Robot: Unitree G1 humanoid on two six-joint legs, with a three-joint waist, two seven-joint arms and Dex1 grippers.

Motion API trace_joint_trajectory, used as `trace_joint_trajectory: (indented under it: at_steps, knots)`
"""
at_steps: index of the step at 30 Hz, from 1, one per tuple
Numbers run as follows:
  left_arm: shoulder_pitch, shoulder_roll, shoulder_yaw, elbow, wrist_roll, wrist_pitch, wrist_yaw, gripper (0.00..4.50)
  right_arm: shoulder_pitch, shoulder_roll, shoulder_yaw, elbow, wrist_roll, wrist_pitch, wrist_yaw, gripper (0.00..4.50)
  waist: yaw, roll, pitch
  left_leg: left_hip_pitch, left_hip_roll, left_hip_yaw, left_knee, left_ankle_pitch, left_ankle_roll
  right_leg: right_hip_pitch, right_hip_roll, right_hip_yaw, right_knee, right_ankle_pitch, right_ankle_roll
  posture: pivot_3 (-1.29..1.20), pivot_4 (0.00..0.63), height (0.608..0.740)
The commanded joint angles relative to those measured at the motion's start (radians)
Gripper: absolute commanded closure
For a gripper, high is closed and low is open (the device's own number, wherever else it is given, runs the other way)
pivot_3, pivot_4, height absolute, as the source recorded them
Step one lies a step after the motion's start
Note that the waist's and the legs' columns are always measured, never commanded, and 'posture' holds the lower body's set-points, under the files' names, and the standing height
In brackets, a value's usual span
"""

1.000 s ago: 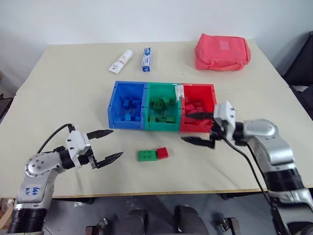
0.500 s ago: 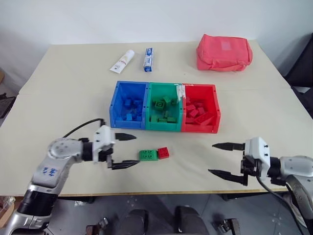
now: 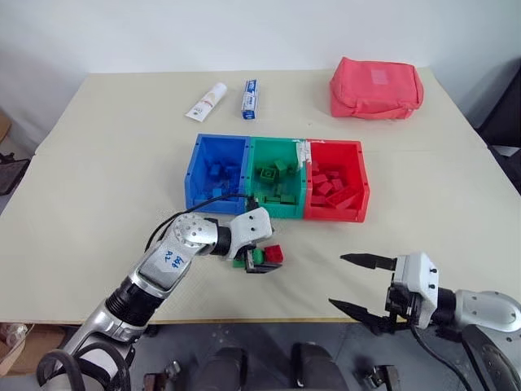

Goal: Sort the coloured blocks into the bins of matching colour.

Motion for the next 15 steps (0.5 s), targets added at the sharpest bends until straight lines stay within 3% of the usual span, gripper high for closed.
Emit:
trace_joint_trajectory:
  at_steps: [1, 8, 13, 15]
  knots:
    - [-0.016, -0.018, -0.016, 0.025, 0.009, -0.045, -0.030, 0.90, 0.020, 0.015, 0.005, -0.058, 0.009, 0.010, -0.043, 0.00, 0.001, 0.000, 0.000, 0.000, 0.000, 0.000, 0.000, 0.000, 0.000, 0.000, 0.000, 0.000, 0.000, 0.000, 0.000, 0.00, 0.150, 0.740]
    - [-0.039, -0.047, -0.006, 0.064, 0.018, -0.068, -0.042, 3.02, 0.058, 0.009, -0.033, -0.065, 0.016, 0.008, -0.070, 0.00, 0.002, 0.000, 0.000, 0.000, -0.001, 0.000, 0.001, 0.000, 0.000, 0.001, 0.000, 0.000, 0.000, 0.000, 0.000, 0.00, 0.150, 0.740]
    - [-0.096, -0.124, 0.080, 0.110, -0.055, -0.092, -0.036, 3.03, 0.111, 0.078, -0.143, -0.084, 0.055, 0.002, -0.165, 0.00, 0.007, -0.001, 0.000, 0.000, -0.001, -0.001, 0.002, 0.000, 0.001, 0.001, 0.000, 0.000, 0.001, 0.000, 0.000, 0.00, 0.150, 0.740]
    - [-0.154, -0.203, 0.126, 0.163, -0.078, -0.131, 0.001, 3.03, 0.120, 0.144, -0.195, -0.104, 0.072, -0.003, -0.250, 0.00, 0.011, -0.001, 0.000, 0.000, -0.002, -0.001, 0.002, 0.000, 0.001, 0.001, 0.000, 0.000, 0.001, 0.000, 0.000, 0.00, 0.150, 0.740]
